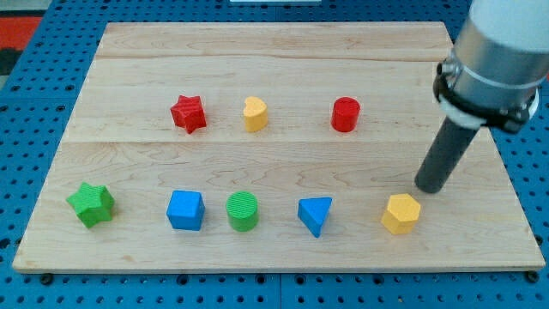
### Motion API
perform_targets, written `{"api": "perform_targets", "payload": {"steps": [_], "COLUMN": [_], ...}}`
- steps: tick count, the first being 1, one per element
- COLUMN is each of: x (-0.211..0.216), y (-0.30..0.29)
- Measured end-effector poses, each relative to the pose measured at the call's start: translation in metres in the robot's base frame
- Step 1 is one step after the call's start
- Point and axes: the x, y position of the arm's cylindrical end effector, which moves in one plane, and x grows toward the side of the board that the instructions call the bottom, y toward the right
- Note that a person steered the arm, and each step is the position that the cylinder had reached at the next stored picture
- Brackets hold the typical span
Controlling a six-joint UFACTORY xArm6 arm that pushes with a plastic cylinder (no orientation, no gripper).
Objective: Move the yellow hexagon slightly to the right
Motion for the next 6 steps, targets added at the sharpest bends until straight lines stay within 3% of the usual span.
{"api": "perform_targets", "payload": {"steps": [1, 3, 6], "x": [-0.013, 0.014, 0.034], "y": [-0.017, -0.082, -0.087]}}
